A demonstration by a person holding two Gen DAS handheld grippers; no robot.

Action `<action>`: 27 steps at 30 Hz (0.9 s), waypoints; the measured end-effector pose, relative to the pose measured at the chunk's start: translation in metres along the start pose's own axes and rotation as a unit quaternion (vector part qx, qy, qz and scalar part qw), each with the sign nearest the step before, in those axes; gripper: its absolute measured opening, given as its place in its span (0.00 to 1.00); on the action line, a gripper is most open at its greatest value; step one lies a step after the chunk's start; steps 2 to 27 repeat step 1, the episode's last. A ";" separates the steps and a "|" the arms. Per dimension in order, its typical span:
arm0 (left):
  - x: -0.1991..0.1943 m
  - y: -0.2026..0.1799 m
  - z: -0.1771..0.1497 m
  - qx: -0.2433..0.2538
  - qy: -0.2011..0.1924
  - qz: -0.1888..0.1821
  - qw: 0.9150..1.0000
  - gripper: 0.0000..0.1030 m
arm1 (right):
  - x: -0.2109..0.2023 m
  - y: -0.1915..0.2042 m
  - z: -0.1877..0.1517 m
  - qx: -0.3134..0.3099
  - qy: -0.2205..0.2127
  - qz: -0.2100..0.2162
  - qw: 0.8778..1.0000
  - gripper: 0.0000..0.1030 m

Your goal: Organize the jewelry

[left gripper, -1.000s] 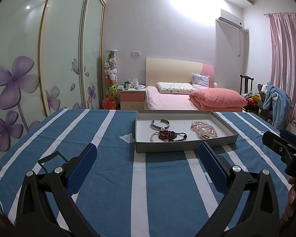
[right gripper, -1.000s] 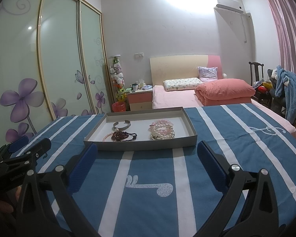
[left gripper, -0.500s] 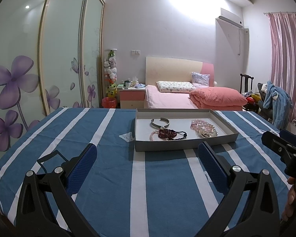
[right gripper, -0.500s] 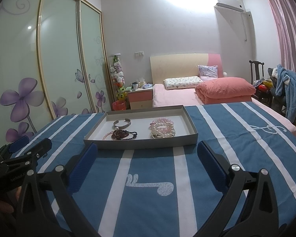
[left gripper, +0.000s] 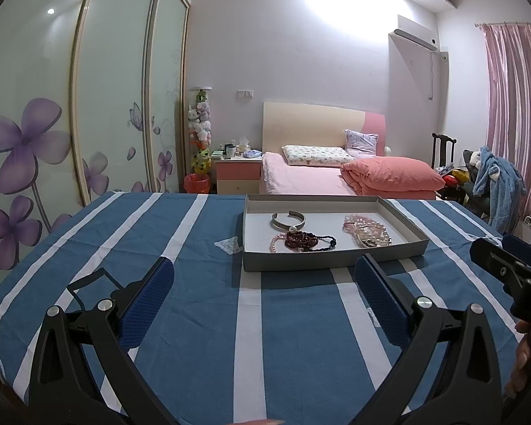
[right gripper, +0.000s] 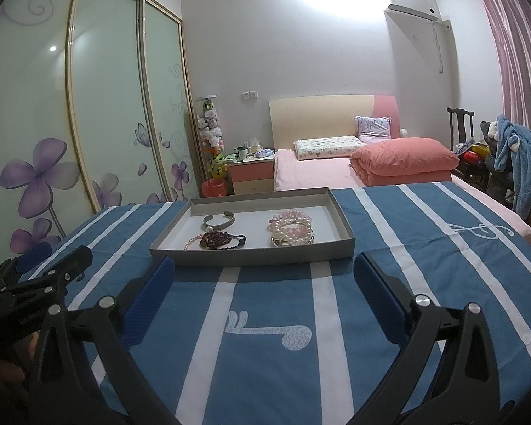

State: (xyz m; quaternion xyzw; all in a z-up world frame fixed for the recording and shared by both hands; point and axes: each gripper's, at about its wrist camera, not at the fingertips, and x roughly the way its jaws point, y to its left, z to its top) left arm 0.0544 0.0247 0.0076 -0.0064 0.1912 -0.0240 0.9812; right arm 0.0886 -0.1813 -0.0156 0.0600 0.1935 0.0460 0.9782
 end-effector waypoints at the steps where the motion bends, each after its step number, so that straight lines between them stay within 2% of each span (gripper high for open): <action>1: 0.001 0.000 0.001 0.000 0.001 -0.001 1.000 0.98 | 0.001 0.000 0.001 0.000 0.000 0.000 1.000 0.96; 27: 0.001 0.000 0.001 0.000 0.001 -0.001 1.000 0.98 | 0.001 0.000 0.001 0.000 0.000 0.000 1.000 0.96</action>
